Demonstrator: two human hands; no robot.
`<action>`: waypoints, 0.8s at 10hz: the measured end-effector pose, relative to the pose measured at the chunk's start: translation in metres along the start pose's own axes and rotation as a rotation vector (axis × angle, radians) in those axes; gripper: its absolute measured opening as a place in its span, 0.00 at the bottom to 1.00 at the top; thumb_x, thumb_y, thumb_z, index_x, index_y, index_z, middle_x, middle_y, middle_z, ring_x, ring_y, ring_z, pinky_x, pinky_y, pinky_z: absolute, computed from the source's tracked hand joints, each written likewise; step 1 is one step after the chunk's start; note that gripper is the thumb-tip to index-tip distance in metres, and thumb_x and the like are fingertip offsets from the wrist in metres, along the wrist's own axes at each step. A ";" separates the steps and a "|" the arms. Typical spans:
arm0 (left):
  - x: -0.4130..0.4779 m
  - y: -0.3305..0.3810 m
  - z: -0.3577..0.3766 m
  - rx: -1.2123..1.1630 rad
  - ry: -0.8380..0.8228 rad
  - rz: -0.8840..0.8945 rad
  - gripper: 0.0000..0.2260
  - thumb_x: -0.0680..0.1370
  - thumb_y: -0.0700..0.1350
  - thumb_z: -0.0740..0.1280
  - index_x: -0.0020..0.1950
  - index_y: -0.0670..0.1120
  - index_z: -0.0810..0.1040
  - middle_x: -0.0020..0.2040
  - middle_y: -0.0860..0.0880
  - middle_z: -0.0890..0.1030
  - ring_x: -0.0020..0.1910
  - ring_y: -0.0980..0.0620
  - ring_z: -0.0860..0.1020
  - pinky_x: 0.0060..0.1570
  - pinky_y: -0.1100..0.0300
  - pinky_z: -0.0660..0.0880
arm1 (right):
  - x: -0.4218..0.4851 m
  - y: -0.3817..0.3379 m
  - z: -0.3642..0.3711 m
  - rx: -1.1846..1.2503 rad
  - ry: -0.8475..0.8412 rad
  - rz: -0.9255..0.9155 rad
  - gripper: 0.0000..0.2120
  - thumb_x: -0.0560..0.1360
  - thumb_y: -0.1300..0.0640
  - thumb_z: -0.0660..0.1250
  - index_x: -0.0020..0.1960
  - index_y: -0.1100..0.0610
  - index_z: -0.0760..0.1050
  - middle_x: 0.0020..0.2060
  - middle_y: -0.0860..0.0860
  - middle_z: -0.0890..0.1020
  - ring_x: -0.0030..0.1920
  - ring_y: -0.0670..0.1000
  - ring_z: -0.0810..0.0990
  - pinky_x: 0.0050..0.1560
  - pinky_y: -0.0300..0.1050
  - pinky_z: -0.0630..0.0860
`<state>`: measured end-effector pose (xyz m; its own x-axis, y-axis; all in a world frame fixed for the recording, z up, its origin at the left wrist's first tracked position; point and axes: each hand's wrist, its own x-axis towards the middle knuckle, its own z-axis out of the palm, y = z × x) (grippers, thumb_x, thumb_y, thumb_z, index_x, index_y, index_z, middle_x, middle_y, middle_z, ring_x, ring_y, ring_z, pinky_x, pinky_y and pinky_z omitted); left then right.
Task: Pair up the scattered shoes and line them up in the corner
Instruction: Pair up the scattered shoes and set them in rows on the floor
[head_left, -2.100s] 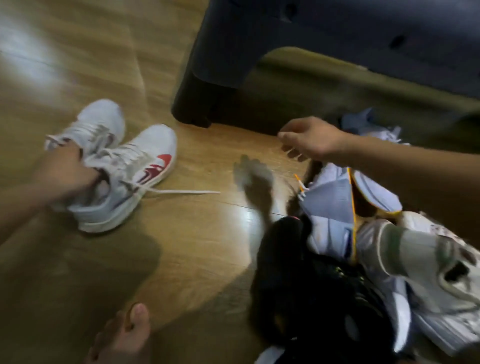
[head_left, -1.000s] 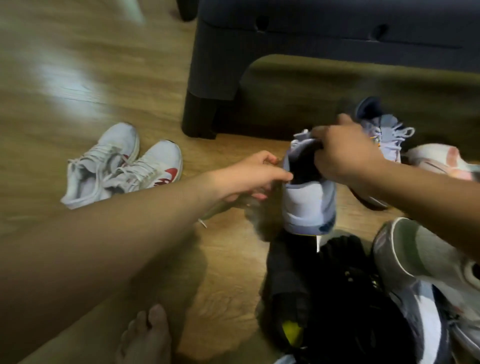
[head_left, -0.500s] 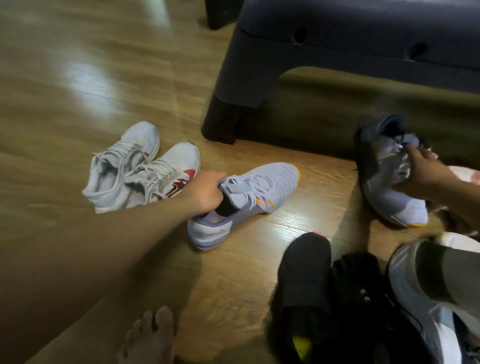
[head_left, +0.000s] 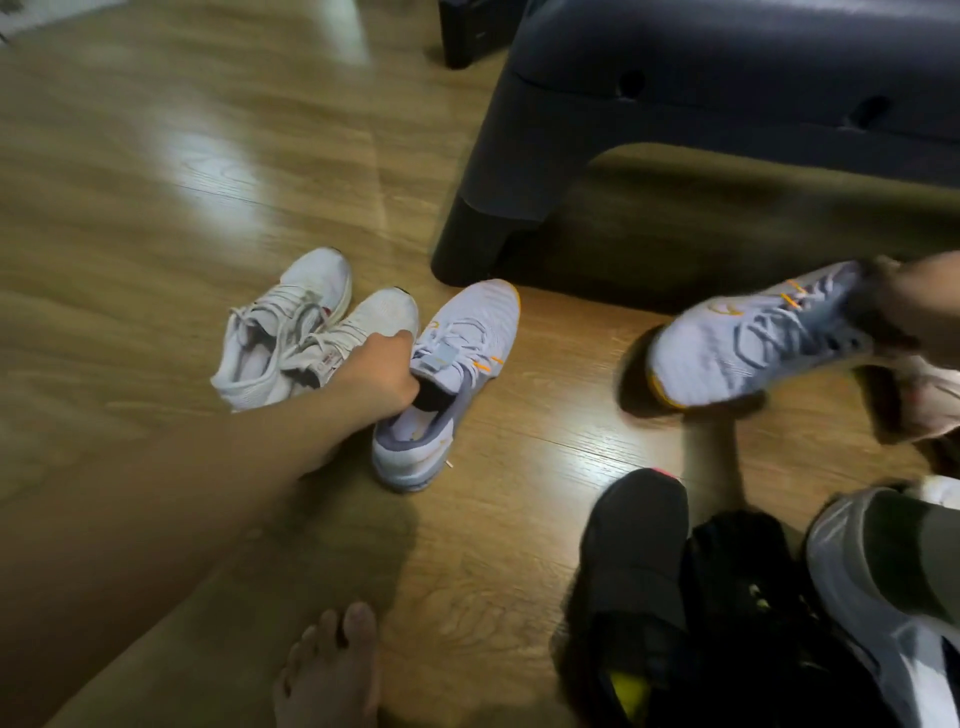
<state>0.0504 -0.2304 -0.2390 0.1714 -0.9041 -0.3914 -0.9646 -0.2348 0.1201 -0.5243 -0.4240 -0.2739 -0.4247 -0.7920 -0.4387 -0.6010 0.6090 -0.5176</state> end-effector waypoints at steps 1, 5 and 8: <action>0.002 -0.014 -0.006 -0.028 0.031 -0.034 0.06 0.77 0.43 0.61 0.53 0.44 0.69 0.52 0.37 0.77 0.50 0.37 0.77 0.42 0.52 0.70 | -0.203 -0.099 0.050 0.483 -0.218 0.167 0.12 0.81 0.51 0.59 0.47 0.56 0.77 0.38 0.57 0.81 0.35 0.52 0.80 0.33 0.51 0.82; -0.002 -0.066 -0.012 0.369 0.255 0.010 0.36 0.68 0.74 0.54 0.68 0.51 0.65 0.65 0.40 0.68 0.64 0.36 0.66 0.60 0.37 0.64 | -0.238 -0.087 0.109 -1.004 -0.215 -0.797 0.22 0.76 0.38 0.61 0.63 0.49 0.75 0.62 0.53 0.74 0.58 0.54 0.71 0.51 0.49 0.72; 0.000 -0.076 -0.003 0.045 0.036 -0.155 0.49 0.63 0.78 0.62 0.77 0.55 0.55 0.78 0.46 0.57 0.77 0.36 0.45 0.67 0.35 0.62 | -0.271 -0.106 0.151 -0.715 -0.370 -0.838 0.21 0.73 0.47 0.67 0.62 0.53 0.68 0.55 0.55 0.79 0.53 0.59 0.77 0.52 0.50 0.75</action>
<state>0.1243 -0.2142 -0.2451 0.3251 -0.8705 -0.3694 -0.9339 -0.3571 0.0197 -0.2435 -0.2670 -0.2109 0.4400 -0.8021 -0.4038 -0.8953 -0.3570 -0.2664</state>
